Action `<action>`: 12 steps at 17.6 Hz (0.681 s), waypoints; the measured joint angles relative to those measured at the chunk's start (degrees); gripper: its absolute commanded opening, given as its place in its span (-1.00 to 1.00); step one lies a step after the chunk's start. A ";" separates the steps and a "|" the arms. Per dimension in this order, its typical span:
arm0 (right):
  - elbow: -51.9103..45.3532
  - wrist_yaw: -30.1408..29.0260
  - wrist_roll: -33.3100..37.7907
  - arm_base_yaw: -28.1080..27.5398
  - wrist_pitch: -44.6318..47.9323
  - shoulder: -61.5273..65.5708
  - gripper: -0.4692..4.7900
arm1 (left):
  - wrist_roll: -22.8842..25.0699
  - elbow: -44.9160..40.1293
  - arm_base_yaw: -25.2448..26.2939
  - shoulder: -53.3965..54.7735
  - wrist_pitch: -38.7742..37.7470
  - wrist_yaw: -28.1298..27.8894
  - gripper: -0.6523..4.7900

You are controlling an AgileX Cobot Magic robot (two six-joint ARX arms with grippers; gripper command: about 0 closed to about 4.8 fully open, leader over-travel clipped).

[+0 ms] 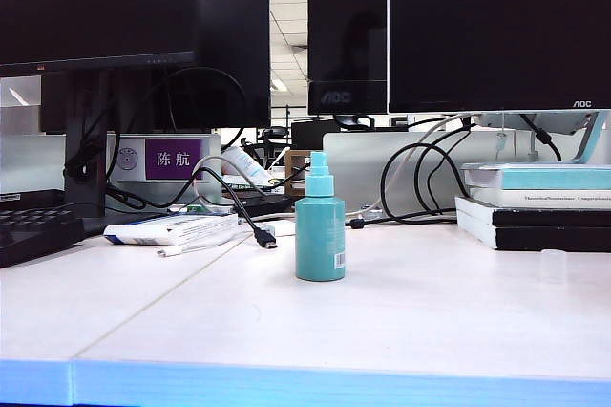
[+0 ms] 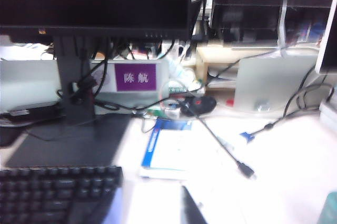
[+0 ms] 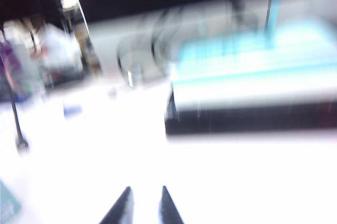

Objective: Pick up the sprayer with the left hand and remove the lid with the right hand then place it on the table.

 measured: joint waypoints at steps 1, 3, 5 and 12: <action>-1.05 -0.26 0.92 0.00 0.04 0.00 -0.53 | 0.11 -1.95 0.00 0.33 -0.15 0.26 -0.14; -2.25 -0.31 1.90 -0.02 0.85 -0.02 -0.65 | 0.04 -6.78 0.02 0.59 -0.22 0.46 -0.14; -2.43 -0.31 1.38 -0.02 1.88 -0.02 -0.82 | 0.07 -11.19 0.00 0.48 6.73 2.71 -0.14; -3.04 -3.06 1.07 -0.04 3.17 -0.02 -0.82 | 0.13 -12.66 -0.04 -10.80 4.35 6.78 -0.73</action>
